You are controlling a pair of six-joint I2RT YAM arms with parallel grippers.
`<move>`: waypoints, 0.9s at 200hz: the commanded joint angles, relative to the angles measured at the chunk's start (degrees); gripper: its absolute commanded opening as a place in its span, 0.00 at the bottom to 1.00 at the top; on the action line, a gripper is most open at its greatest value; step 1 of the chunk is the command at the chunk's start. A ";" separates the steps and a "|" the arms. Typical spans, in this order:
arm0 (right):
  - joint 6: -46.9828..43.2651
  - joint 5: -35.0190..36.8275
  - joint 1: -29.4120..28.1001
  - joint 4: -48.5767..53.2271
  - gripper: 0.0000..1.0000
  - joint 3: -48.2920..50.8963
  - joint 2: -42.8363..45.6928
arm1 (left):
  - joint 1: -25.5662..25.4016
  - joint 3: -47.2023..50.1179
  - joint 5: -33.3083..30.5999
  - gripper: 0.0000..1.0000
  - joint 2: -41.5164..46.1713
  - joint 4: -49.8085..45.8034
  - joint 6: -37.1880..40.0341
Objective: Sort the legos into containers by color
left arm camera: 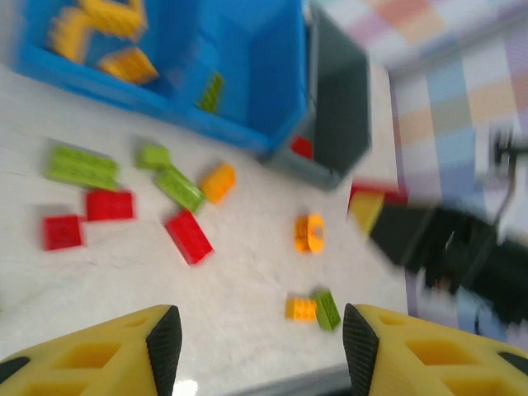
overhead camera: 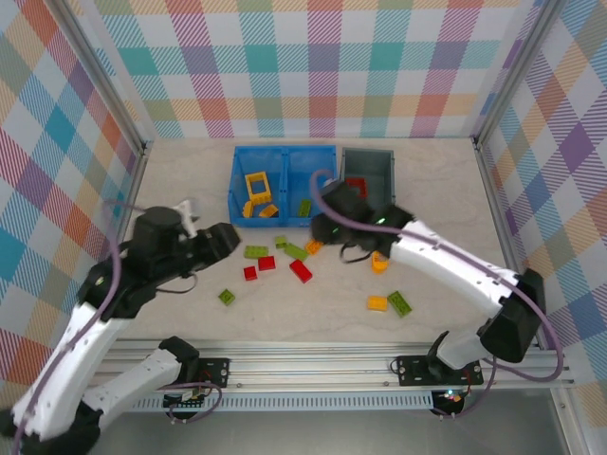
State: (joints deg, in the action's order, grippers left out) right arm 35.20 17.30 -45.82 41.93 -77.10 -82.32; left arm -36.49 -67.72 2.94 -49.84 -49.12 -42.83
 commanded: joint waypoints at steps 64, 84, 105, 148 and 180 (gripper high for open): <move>-3.52 -3.43 19.63 4.83 0.37 -8.98 -18.66 | -31.29 -13.43 -30.69 0.56 -30.11 16.56 2.40; -4.06 -4.10 20.72 4.89 0.38 -12.30 -24.16 | -32.82 -13.82 -30.74 0.56 -32.47 18.02 1.99; -4.93 -4.44 21.77 4.89 0.39 -15.20 -28.36 | -33.61 -13.71 -30.93 0.56 -33.22 18.01 1.91; -6.78 -4.64 22.53 5.89 0.54 -18.35 -31.83 | -34.69 -10.88 -32.03 0.57 -32.16 16.21 0.55; -7.38 -4.90 22.26 5.33 0.65 -17.17 -27.18 | -35.22 -7.77 -31.35 0.58 -31.37 16.69 -1.75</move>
State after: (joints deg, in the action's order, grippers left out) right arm 29.04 13.02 -23.59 46.22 -93.36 -114.26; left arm -70.41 -77.95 -27.14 -82.76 -32.67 -42.57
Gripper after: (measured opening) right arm 0.633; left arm 0.579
